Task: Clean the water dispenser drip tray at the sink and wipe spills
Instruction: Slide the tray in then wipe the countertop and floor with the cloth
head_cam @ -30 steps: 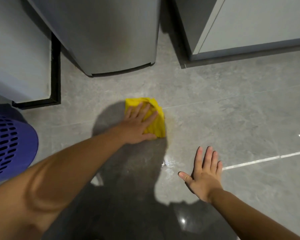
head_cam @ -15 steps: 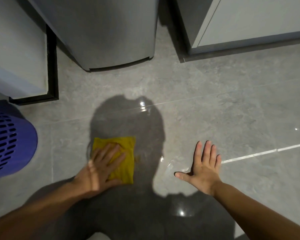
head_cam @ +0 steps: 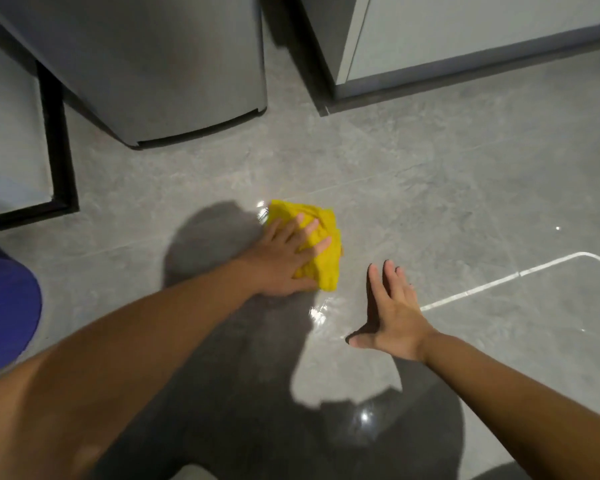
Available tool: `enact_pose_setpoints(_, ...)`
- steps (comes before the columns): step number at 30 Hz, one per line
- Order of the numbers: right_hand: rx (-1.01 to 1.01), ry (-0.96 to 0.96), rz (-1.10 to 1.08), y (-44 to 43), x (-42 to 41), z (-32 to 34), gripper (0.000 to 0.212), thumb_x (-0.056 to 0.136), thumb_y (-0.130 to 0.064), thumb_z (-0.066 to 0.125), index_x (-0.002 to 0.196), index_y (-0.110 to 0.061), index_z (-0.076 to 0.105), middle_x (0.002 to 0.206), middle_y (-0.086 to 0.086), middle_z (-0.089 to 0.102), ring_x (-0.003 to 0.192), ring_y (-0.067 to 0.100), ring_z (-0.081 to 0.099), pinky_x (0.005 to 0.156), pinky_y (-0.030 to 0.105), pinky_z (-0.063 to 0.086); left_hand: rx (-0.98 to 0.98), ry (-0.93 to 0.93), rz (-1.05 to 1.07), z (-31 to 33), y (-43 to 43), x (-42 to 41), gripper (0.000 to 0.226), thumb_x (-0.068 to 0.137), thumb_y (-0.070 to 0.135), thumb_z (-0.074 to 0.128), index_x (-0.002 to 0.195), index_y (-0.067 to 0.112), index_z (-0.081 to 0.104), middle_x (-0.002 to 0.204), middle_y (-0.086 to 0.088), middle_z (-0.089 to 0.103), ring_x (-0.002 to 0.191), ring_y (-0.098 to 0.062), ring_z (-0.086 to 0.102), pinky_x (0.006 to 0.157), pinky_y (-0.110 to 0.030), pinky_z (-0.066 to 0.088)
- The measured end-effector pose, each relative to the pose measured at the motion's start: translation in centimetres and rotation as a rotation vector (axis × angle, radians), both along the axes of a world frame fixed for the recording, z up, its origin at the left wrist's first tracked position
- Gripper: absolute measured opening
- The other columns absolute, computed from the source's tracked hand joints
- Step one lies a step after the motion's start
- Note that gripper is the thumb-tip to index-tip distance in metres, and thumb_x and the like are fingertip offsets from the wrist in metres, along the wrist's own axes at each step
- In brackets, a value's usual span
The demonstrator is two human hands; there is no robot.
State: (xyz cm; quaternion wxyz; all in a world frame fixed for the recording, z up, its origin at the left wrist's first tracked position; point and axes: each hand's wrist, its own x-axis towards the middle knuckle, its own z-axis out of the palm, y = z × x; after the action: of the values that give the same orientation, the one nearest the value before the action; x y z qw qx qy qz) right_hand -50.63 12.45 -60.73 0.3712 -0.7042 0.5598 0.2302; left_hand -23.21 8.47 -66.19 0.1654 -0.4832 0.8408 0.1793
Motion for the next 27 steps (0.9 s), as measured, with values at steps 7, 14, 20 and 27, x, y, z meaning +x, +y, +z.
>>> enact_pose_setpoints(7,0.019,0.303,-0.051,0.9,-5.1,1.6,0.166,0.050,-0.076,0.087,0.151,-0.036,-0.040,0.166,0.012,-0.036,0.155,0.042,-0.025,0.122,0.065,0.016,0.008,0.125,-0.116,0.3,16.1,-2.3,0.091,0.088,0.072,0.046,0.165,0.031,0.020,0.174,-0.010,0.013,0.159,-0.038,0.008,0.125,-0.061,0.008)
enact_pose_setpoints(14,-0.016,0.255,-0.036,1.8,-6.1,1.2,0.169,0.052,-0.061,0.094,0.144,-0.044,-0.047,0.162,0.004,-0.045,0.152,0.042,-0.030,0.118,0.071,0.020,0.011,0.043,0.325,1.4,17.1,8.4,0.092,0.091,0.084,0.025,0.160,0.025,0.033,0.167,-0.017,0.032,0.151,-0.049,0.032,0.116,-0.065,0.029)
enact_pose_setpoints(20,-0.013,0.226,-0.070,1.8,-6.3,1.2,0.166,0.054,-0.059,0.094,0.145,-0.046,-0.045,0.161,0.002,-0.046,0.152,0.040,-0.032,0.119,0.071,0.018,-0.011,-0.026,0.453,1.0,4.8,7.9,0.108,0.075,0.088,0.021,0.165,0.029,0.017,0.174,-0.011,0.008,0.159,-0.040,0.007,0.123,-0.063,0.011)
enact_pose_setpoints(27,-0.029,0.232,-0.091,2.0,-7.4,1.4,0.172,0.048,-0.074,0.088,0.151,-0.029,-0.041,0.165,-0.001,-0.040,0.155,0.030,-0.027,0.124,0.059,0.015,0.005,0.013,-0.077,0.1,-0.3,-6.2,0.096,0.083,0.086,0.023,0.164,0.041,0.000,0.175,-0.008,-0.003,0.160,-0.038,-0.008,0.124,-0.061,-0.002)
